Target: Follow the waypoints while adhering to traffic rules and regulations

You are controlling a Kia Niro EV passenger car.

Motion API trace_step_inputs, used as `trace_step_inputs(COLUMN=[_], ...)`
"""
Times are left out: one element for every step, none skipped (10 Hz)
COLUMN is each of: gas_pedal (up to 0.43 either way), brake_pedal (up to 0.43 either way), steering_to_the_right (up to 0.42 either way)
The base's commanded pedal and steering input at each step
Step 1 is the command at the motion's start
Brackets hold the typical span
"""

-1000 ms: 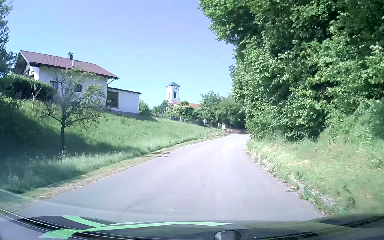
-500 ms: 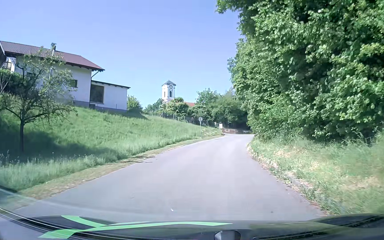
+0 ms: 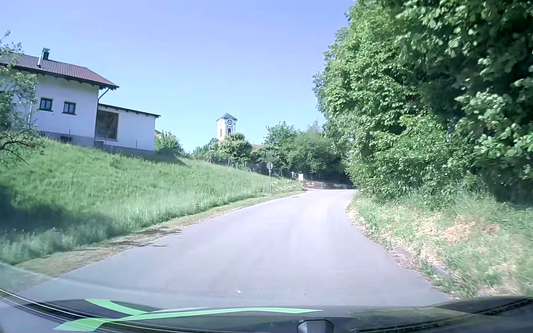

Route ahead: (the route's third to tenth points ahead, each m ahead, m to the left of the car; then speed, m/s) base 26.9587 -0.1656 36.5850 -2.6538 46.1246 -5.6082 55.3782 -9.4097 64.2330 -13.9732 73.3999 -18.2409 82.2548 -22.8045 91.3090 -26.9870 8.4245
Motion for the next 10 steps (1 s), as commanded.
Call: trace_step_inputs(gas_pedal=[0.22, 0.22, 0.22, 0.22, 0.22, 0.22, 0.22, 0.22, 0.22, 0.22], brake_pedal=[0.0, 0.0, 0.0, 0.0, 0.0, 0.0, 0.0, 0.0, 0.0, 0.0], steering_to_the_right=[0.019, 0.02, 0.02, 0.02, 0.02, 0.02, 0.02, 0.02, 0.02, 0.021])
